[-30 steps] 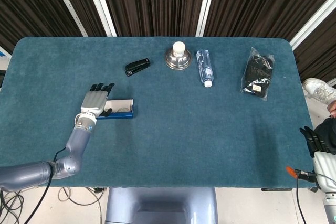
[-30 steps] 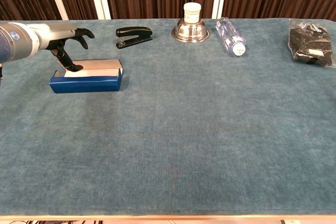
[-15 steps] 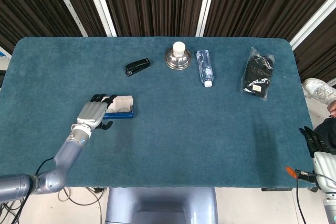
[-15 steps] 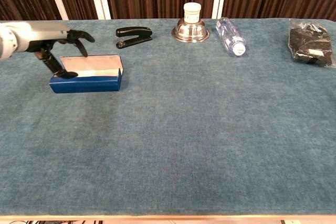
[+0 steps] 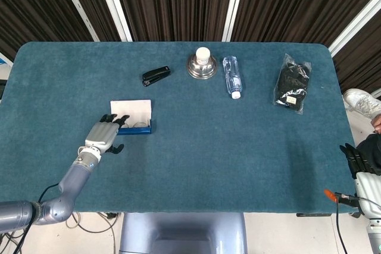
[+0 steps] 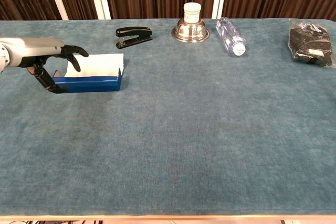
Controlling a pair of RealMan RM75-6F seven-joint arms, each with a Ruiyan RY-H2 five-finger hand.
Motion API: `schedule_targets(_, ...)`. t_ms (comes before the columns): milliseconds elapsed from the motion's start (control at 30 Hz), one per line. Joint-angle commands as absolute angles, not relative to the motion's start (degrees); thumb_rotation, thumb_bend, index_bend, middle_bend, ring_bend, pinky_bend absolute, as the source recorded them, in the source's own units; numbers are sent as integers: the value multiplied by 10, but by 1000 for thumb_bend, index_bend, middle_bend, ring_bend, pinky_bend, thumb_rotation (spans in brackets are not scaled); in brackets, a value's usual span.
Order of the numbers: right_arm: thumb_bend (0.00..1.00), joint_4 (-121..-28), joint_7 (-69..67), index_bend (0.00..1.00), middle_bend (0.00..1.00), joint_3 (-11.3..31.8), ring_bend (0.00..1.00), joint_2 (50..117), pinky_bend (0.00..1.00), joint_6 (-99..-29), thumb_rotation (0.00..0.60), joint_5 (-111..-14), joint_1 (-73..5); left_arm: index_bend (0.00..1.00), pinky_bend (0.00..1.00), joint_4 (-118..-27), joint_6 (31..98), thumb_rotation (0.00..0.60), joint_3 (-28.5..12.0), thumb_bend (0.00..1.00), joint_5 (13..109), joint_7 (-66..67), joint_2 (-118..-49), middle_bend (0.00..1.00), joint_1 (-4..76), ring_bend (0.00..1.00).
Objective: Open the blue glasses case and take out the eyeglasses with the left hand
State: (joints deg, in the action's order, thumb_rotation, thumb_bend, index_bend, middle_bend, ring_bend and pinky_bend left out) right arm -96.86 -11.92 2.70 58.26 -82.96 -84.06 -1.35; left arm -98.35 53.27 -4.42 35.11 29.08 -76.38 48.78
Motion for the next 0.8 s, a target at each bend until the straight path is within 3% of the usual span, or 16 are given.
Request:
schedule_targets(33,200,-969,-119,0,0,27,0,582,199,-830,600,-840,-13,8,20,-987,535,600,-41,325,353,291,-764,203,487,0)
schedule_targets(800,200,-971,-118,0,0,27,0,582,199,-828,600,-838,-13,8,20,-977,533,600,-24,325,345,290,-753,230,480,0)
